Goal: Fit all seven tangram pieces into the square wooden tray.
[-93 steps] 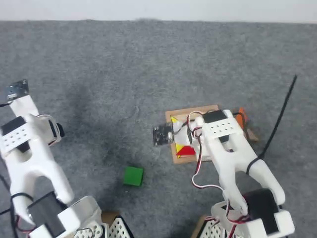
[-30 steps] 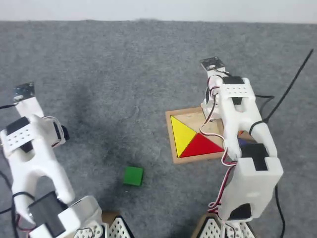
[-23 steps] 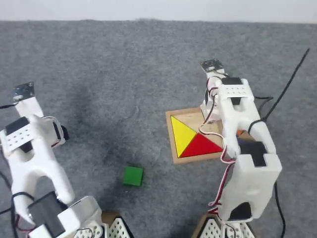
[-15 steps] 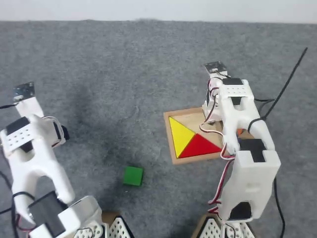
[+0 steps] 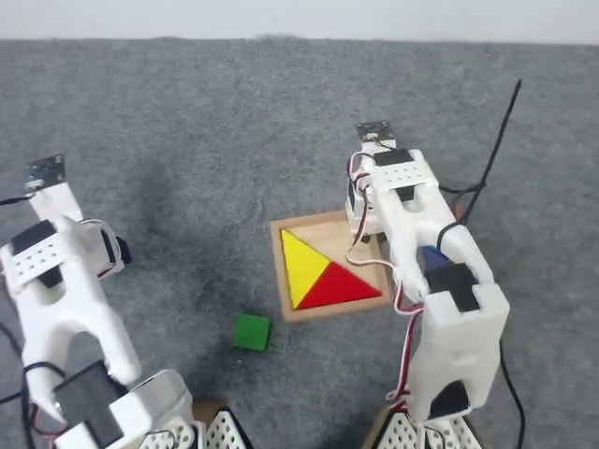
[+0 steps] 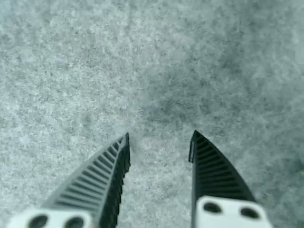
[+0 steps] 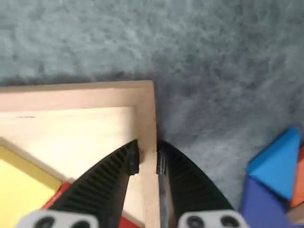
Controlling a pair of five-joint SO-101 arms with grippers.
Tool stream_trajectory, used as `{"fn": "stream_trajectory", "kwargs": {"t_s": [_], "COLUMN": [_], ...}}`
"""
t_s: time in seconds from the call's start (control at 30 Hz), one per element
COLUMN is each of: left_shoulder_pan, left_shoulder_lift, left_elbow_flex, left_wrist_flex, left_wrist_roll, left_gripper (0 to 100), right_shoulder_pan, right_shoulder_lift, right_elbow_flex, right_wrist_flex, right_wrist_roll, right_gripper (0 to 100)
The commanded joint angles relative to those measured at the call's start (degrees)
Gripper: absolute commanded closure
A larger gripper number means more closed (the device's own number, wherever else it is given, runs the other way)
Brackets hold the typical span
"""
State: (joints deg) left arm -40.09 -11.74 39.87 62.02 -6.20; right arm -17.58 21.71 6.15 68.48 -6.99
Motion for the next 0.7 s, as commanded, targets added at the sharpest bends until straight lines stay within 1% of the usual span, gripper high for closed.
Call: {"fn": "stream_trajectory", "kwargs": {"t_s": [0.0,0.1,0.2,0.3,0.37,0.43,0.53,0.6,0.67], "left_shoulder_pan": [0.35,0.88,2.37,5.71,8.7,10.2,10.29,10.29,10.37], "left_shoulder_lift": [-0.97,-4.92,-14.33,-27.69,-36.66,-45.19,-54.95,-57.58,-57.14], "left_elbow_flex": [-1.27,-2.24,-0.22,6.99,12.88,17.54,22.29,23.78,23.87], "left_wrist_flex": [1.67,4.75,6.33,6.42,6.24,6.24,4.48,4.22,4.13], "left_wrist_roll": [0.7,0.53,0.7,0.79,0.53,0.44,0.44,0.44,-0.44], "left_gripper": [80,80,80,80,80,80,80,80,80], "right_shoulder_pan": [-3.3,-3.82,-3.38,-1.36,1.01,4.18,9.54,12.44,14.81], "right_shoulder_lift": [-9.89,-17.36,-25.36,-32.57,-36.0,-37.67,-36.79,-35.56,-34.07], "right_elbow_flex": [4.04,11.16,17.05,21.27,23.3,24.35,24.18,24.18,24.0], "right_wrist_flex": [0.04,-3.3,-5.93,-6.11,-6.02,-5.32,-4.62,-5.05,-5.85], "right_wrist_roll": [-1.85,-1.85,-1.32,-0.97,2.46,7.12,9.14,9.76,10.11], "right_gripper": [95.0,94.6,94.3,87.8,81.4,75.8,70.6,69.8,69.9]}}
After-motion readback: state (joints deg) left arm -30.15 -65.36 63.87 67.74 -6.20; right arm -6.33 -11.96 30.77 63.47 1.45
